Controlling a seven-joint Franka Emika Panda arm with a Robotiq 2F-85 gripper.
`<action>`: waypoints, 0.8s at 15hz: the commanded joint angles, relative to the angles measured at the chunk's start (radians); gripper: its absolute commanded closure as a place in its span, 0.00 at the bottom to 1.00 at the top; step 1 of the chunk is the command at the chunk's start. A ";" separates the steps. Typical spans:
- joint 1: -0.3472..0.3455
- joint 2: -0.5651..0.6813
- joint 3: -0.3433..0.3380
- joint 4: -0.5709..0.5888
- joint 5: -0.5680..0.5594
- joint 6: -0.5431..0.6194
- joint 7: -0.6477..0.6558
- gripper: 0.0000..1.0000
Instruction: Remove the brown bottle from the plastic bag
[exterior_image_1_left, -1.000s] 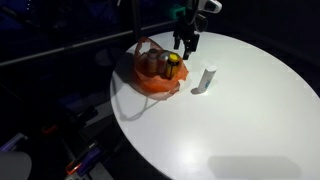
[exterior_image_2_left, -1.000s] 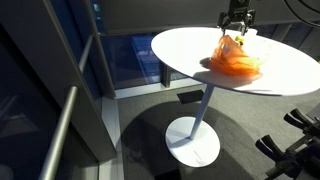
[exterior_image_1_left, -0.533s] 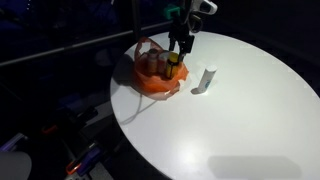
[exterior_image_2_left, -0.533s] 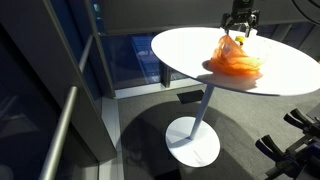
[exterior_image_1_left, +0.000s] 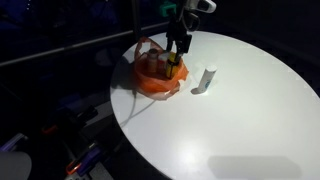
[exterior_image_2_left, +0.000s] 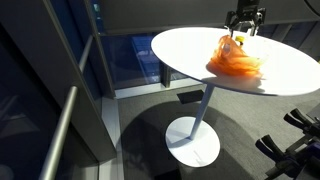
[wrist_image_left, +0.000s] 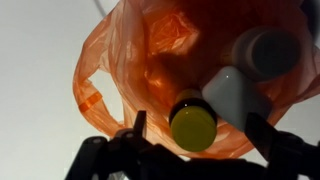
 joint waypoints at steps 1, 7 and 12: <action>0.006 -0.035 -0.011 -0.042 -0.016 0.015 0.036 0.00; 0.000 -0.019 -0.015 -0.032 -0.007 0.048 0.039 0.00; 0.000 -0.007 -0.021 -0.026 -0.009 0.056 0.055 0.17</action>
